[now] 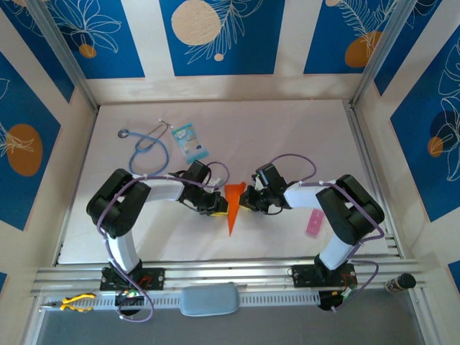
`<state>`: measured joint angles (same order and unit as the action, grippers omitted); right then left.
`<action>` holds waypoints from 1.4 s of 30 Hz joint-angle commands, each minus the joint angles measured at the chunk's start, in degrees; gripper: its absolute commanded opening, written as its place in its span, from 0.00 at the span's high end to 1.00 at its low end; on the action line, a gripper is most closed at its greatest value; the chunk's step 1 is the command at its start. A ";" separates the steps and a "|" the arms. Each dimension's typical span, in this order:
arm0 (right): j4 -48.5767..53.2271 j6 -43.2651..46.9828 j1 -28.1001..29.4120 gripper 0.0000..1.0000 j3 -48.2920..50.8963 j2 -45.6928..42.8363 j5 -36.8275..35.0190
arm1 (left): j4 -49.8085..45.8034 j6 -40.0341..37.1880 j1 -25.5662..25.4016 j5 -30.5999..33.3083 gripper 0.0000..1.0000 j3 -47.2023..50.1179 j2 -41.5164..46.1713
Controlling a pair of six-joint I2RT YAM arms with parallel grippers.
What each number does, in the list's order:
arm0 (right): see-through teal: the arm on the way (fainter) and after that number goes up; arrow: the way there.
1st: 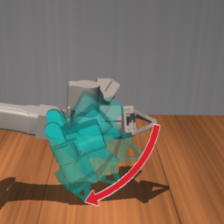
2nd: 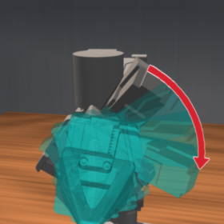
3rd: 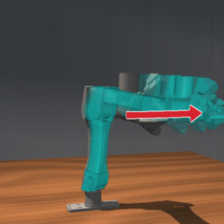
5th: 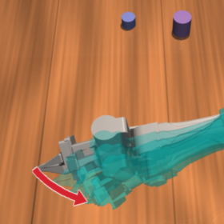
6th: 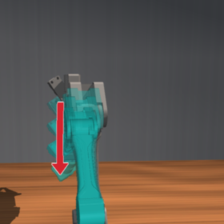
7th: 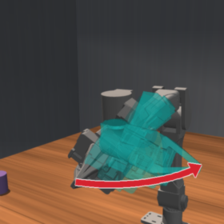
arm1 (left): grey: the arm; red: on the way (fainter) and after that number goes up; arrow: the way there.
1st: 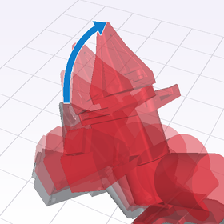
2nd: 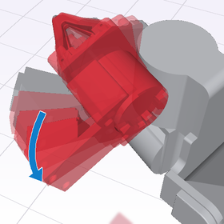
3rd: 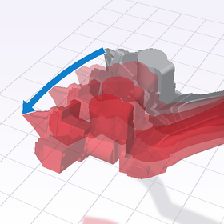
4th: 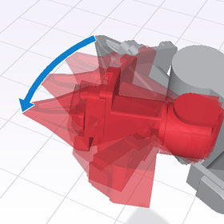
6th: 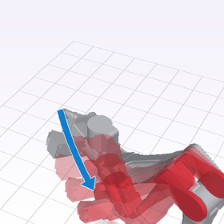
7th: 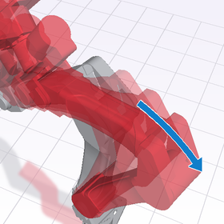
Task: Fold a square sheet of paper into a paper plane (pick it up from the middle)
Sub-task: Move a paper plane to the center of the table.
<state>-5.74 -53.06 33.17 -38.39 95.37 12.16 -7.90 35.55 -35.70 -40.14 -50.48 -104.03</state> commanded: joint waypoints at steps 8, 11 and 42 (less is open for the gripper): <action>-2.58 -1.48 0.96 0.89 0.82 2.62 1.34 | 4.09 3.07 -0.75 -3.51 0.78 0.85 -2.40; -2.80 -1.62 1.03 0.89 1.17 2.47 1.38 | 7.38 5.56 -0.73 -4.54 0.78 1.81 -2.52; -5.78 -3.19 1.02 0.89 2.71 2.47 2.35 | 13.94 10.02 -1.29 -5.57 0.82 1.61 -2.93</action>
<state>-9.85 -55.46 32.88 -36.73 95.70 13.50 3.70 45.19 -36.32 -44.97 -48.80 -106.26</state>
